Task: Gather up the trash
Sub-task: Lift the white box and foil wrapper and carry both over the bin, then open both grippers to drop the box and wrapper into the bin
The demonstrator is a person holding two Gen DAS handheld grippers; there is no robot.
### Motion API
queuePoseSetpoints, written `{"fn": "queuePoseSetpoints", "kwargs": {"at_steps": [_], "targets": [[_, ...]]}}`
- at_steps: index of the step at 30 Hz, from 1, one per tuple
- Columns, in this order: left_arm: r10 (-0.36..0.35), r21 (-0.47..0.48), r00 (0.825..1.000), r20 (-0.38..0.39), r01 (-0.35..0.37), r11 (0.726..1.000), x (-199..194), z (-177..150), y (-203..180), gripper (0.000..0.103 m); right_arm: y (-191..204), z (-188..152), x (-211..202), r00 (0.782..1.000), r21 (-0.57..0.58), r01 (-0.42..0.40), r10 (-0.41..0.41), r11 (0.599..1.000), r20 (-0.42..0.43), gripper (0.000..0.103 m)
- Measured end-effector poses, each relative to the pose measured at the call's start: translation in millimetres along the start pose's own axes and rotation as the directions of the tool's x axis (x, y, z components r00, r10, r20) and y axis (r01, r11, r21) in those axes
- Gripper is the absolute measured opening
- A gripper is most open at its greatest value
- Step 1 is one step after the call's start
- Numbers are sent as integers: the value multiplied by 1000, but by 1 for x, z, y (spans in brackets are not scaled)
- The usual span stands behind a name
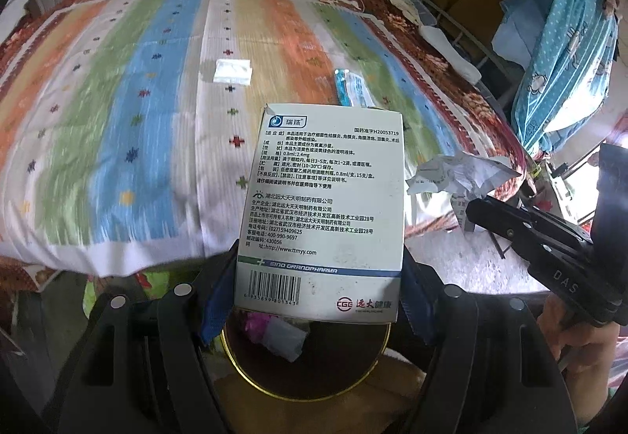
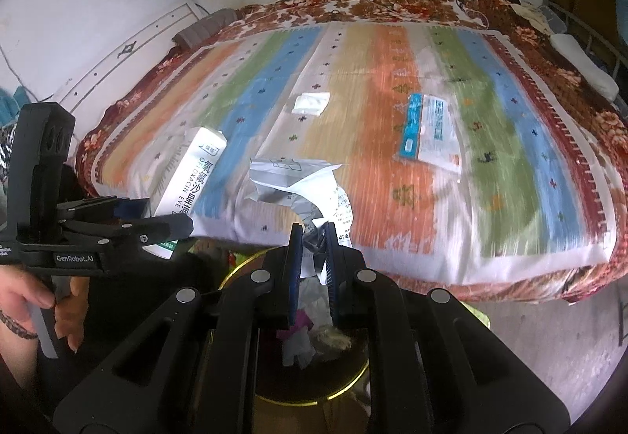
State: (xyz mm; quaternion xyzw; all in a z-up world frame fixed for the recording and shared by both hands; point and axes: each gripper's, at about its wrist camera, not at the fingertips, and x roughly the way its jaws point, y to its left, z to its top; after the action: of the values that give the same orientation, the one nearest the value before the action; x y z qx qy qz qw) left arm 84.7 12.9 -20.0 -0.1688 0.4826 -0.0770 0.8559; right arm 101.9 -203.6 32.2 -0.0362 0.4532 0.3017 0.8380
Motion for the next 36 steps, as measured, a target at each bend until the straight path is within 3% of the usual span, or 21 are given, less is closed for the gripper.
{"fn": "queuePoseSetpoints", "kwargs": {"at_steps": [13, 24, 27, 28, 29, 36], "targets": [[-4, 18, 999, -36, 5, 1000, 4, -39, -8, 71, 8, -38, 0, 999, 3, -2, 2, 1000, -43, 10], [7, 18, 997, -76, -6, 1000, 16, -47, -11, 72, 3, -46, 17, 991, 53, 10, -3, 999, -131, 13], [-40, -11, 996, -78, 40, 999, 20, -45, -10, 76, 2, -48, 25, 986, 80, 3, 11, 997, -168, 32], [-50, -21, 995, -87, 49, 999, 22, -44, -10, 81, 2, -49, 28, 983, 81, 3, 12, 997, -183, 44], [-55, -30, 995, -89, 53, 998, 24, -44, -9, 86, 2, -49, 30, 982, 79, 5, 10, 997, -190, 48], [-29, -57, 997, -68, 25, 998, 21, -41, -4, 86, 2, -49, 27, 984, 80, 4, 10, 997, -176, 55]]}}
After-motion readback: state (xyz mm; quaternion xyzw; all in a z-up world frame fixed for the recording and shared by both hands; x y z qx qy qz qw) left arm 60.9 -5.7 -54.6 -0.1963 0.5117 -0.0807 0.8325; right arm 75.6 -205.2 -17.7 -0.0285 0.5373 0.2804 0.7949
